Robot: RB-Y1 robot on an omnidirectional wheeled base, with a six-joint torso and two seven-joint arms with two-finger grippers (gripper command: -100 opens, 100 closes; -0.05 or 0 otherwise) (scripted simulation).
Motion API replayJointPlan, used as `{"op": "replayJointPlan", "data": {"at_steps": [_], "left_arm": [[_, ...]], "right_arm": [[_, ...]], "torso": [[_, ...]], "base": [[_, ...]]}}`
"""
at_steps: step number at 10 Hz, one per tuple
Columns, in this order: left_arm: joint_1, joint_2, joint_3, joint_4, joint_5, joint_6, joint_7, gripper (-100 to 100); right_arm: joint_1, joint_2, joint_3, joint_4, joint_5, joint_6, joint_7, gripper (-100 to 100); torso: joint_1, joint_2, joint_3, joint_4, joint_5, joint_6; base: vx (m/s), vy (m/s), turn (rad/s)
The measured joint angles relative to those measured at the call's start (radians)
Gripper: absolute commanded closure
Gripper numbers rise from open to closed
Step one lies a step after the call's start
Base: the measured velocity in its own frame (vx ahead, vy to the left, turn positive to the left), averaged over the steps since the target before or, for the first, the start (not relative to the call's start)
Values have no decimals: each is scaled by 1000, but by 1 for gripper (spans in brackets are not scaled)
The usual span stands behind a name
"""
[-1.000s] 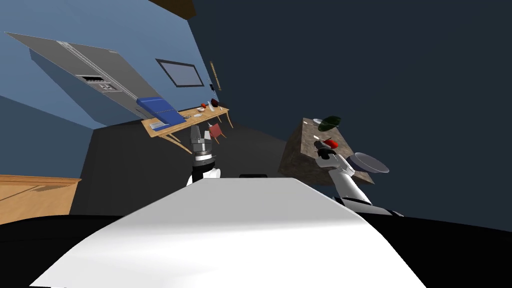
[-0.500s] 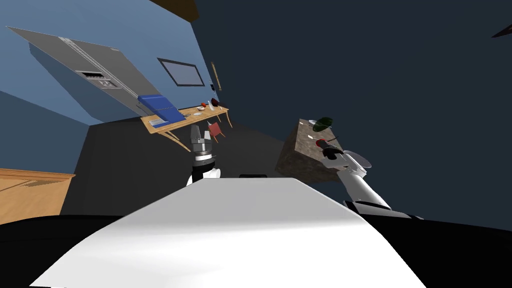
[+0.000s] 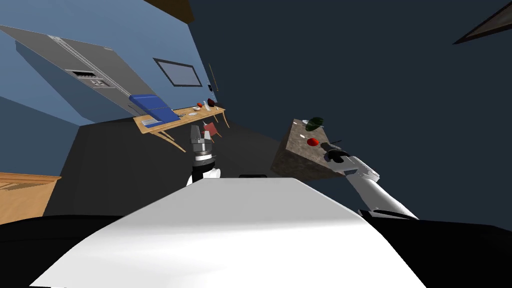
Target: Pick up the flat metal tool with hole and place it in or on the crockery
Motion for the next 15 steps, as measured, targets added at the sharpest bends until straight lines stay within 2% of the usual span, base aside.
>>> {"op": "replayJointPlan", "data": {"at_steps": [3, 6, 8, 9, 13, 14, 15], "left_arm": [[0, 0, 0, 0, 0, 0, 0, 0], [0, 0, 0, 0, 0, 0, 0, 0], [0, 0, 0, 0, 0, 0, 0, 0], [0, 0, 0, 0, 0, 0, 0, 0], [0, 0, 0, 0, 0, 0, 0, 0], [0, 0, 0, 0, 0, 0, 0, 0], [0, 0, 0, 0, 0, 0, 0, 0]], "right_arm": [[70, -50, 14, -17, -41, -10, 23, 100], [118, -95, 35, -15, -78, -26, 47, 100], [155, -121, 43, -24, -101, -32, 61, 100], [158, -123, 43, -23, -103, -33, 62, -100], [158, -123, 43, -23, -103, -33, 62, -100], [158, -123, 43, -23, -103, -33, 62, 0], [158, -123, 43, -23, -103, -32, 62, -100]], "torso": [[4, -2, -2, -1, 0, -1], [5, -2, -2, -2, 1, -2], [9, -4, -4, -4, 2, -2], [15, -5, -4, -4, 3, -3], [22, -6, -5, -4, 5, -4], [23, -6, -5, -4, 5, -4], [23, -6, -5, -4, 5, -4]], "base": [[3, -214, -38], [-1, -196, -28], [2, -116, -21], [-2, -16, 0], [0, -2, 0], [0, 0, 0], [-4, 1, -55]]}}
